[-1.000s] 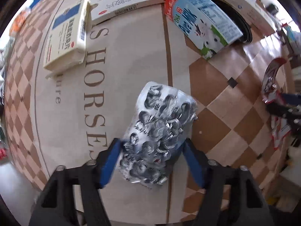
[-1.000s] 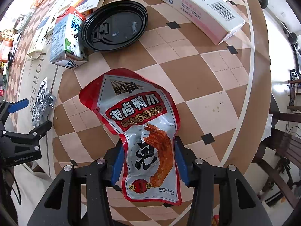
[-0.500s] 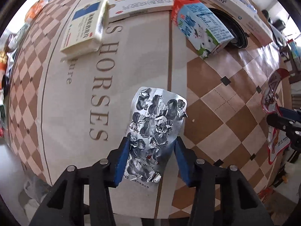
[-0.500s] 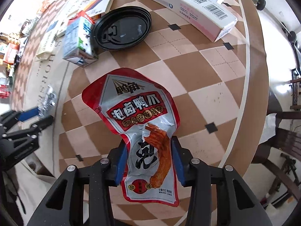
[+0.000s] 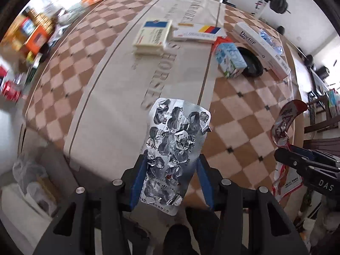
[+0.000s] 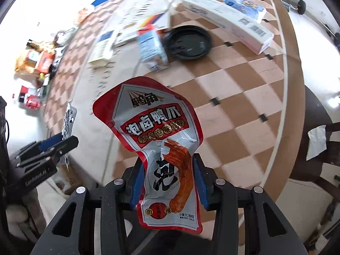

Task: Collect trash
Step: 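Carry the blister pack and red pouch over the trash bin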

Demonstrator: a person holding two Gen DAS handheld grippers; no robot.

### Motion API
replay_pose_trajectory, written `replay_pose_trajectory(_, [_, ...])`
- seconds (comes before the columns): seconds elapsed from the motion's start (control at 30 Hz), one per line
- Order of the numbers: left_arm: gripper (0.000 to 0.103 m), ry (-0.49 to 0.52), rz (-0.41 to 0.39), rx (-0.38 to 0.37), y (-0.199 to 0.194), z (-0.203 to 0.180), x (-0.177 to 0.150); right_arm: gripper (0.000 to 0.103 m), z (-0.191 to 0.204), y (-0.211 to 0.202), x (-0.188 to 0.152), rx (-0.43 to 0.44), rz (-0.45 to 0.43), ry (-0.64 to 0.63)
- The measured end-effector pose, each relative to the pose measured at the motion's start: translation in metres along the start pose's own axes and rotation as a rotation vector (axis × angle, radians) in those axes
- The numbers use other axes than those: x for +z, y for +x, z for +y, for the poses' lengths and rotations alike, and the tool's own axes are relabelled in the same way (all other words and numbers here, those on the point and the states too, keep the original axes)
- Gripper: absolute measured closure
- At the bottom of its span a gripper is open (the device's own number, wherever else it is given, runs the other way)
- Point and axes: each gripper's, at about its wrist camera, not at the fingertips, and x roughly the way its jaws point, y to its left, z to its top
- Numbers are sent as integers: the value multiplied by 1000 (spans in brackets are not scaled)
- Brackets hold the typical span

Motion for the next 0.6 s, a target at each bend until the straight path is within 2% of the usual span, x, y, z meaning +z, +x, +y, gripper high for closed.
replay_pose_trajectory(0.23, [59, -23, 5, 23, -4, 21, -73, 58, 40, 21, -68, 19, 57, -28])
replay_pose_trajectory(0.4, [59, -76, 37, -26, 5, 47, -131, 58, 64, 43, -125, 9, 100, -59])
replay_pose_trajectory(0.6, [59, -136, 129, -42, 60, 73, -188, 58, 80, 95, -204, 6, 181, -65])
